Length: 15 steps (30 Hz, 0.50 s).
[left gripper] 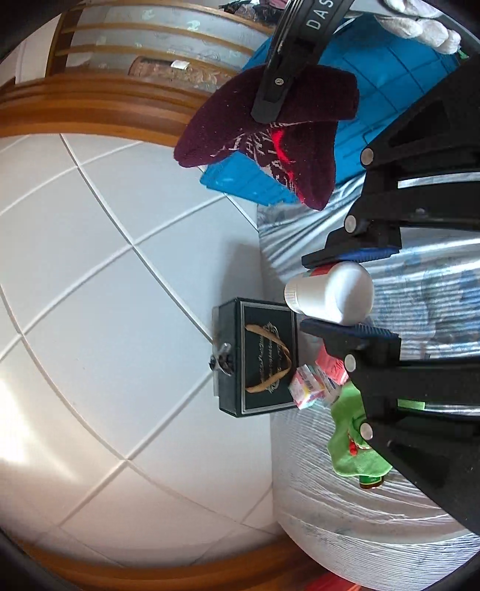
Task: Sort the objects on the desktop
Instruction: 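Carry the bottle with the left tool while the right tool carries the maroon hat to the crate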
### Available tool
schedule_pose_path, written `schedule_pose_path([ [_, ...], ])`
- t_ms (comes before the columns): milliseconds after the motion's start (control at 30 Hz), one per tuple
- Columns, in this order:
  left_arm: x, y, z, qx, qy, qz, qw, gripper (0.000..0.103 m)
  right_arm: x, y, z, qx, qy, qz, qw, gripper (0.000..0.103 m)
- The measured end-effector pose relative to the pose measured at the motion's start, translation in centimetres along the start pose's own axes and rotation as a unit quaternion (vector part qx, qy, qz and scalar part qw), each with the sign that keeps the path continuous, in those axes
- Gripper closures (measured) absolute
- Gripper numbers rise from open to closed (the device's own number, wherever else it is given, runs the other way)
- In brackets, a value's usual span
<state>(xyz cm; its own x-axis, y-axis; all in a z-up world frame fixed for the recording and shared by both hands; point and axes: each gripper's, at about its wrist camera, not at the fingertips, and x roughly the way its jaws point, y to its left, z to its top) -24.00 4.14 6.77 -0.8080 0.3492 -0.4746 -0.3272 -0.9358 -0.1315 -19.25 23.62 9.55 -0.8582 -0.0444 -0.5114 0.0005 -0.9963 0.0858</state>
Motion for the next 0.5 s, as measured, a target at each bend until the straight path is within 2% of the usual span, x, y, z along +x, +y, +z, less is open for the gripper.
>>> schedule_pose_path([
  [133,-1.6,-4.9,1.5,0.026,-0.017,-0.031,0.999,0.076,-5.9,-2.4,1.3,0.001,-0.043,-0.028,0.999,0.068],
  [267,-2.2,-10.7,2.7,0.054,-0.01,-0.061,0.9966,0.076,-10.4,-6.3,2.1,0.007,-0.074,-0.076,0.994,0.068],
  [500,-1.9,-21.3,3.6,0.089,0.01,-0.114,0.9894,0.076,-14.9,-15.6,1.9,0.029,-0.073,-0.16,0.984,0.068],
])
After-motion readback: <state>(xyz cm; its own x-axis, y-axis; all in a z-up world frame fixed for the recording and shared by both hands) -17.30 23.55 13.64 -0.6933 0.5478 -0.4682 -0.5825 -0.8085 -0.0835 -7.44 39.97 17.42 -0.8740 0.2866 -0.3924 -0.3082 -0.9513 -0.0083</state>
